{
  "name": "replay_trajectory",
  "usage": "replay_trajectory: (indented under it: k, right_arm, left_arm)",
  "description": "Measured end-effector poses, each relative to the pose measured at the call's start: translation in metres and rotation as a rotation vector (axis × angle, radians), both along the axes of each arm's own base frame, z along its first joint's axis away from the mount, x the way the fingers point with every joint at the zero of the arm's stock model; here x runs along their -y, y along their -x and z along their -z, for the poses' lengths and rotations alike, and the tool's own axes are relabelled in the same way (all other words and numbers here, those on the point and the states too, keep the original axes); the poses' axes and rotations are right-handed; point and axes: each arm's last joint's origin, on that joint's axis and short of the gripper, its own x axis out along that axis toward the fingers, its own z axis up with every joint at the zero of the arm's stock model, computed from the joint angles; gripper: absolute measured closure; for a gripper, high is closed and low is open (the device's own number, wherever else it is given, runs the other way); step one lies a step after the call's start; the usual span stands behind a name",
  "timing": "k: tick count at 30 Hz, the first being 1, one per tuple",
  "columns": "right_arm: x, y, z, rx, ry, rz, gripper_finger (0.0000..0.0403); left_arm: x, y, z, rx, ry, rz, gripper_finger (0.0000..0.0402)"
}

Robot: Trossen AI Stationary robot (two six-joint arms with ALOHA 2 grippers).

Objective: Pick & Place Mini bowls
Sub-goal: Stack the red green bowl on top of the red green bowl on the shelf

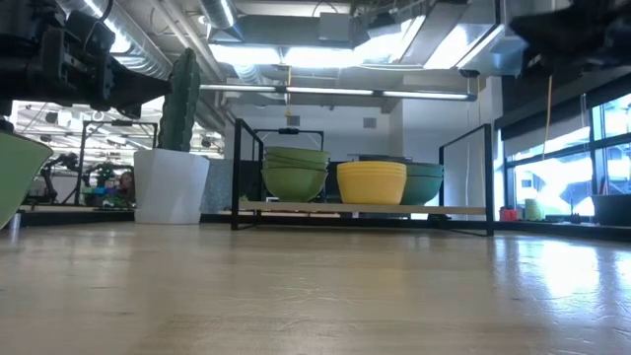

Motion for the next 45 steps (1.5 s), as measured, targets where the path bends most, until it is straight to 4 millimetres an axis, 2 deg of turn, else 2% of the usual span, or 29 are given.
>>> replay_trajectory:
  k: [12,22,27,34,40,45]
  right_arm:
    - [0.003,-0.012,0.040,-0.034,-0.035,0.003,0.0401]
    - [0.003,-0.013,0.043,-0.008,-0.011,0.005,0.0395]
    - [0.003,-0.012,0.042,0.002,-0.009,0.006,0.0394]
    - [0.003,-0.012,0.042,0.006,-0.004,0.006,0.0394]
    - [0.003,-0.012,0.042,0.006,-0.005,0.006,0.0394]
    - [0.003,-0.012,0.042,-0.001,-0.006,0.005,0.0393]
  left_arm:
    - [0.000,0.000,0.000,0.006,0.045,-0.004,0.0397]
    - [0.000,0.000,-0.003,0.033,0.113,-0.015,0.0399]
    - [0.007,0.004,-0.028,0.129,0.103,0.098,0.0400]
    - [0.016,0.009,-0.078,0.202,0.067,0.106,0.0400]
    - [0.021,0.002,-0.118,0.094,0.079,0.130,0.0400]
    - [0.028,-0.020,-0.144,-0.107,0.100,0.114,0.0399]
